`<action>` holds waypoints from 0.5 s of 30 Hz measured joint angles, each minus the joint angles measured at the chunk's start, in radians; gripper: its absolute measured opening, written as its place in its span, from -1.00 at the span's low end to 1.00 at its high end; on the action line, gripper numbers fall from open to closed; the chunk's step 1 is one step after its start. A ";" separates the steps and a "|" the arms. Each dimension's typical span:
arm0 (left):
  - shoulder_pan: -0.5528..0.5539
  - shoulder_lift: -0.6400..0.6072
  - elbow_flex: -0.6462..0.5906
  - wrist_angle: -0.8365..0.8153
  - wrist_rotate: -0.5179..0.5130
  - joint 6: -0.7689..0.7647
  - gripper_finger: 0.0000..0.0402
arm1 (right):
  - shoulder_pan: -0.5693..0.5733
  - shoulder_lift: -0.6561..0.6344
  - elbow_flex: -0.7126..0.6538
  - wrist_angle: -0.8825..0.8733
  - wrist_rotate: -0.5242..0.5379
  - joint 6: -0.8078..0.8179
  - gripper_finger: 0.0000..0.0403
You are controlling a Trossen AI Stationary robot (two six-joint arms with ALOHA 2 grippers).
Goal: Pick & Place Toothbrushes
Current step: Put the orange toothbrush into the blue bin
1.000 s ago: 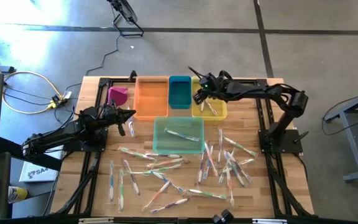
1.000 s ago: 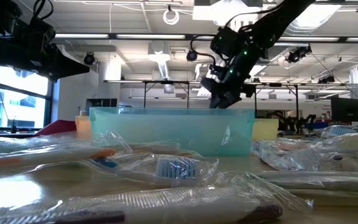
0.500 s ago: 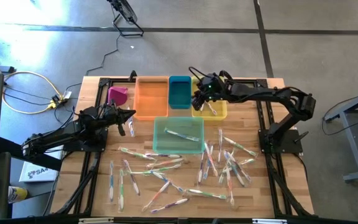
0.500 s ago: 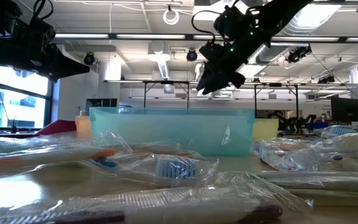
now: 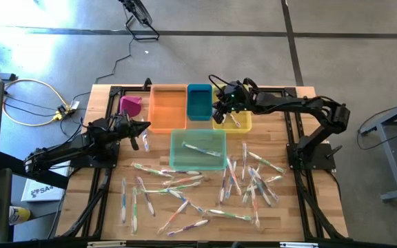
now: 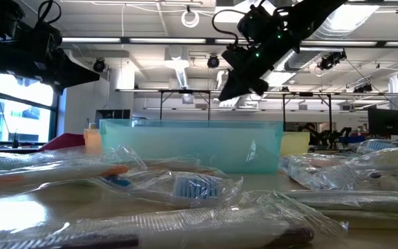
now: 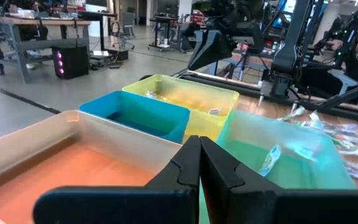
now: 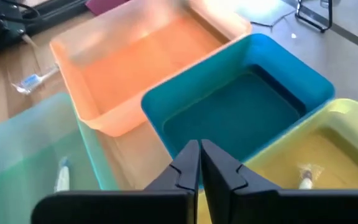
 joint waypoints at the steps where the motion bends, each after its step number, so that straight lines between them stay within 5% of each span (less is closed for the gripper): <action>1: 0.000 0.000 0.000 0.000 0.000 0.000 -1.00 | 0.000 0.000 0.000 0.005 -0.011 0.000 -0.97; 15: 0.000 0.000 0.000 0.000 0.000 -0.004 -1.00 | 0.000 0.002 0.000 0.038 -0.066 -0.002 -0.98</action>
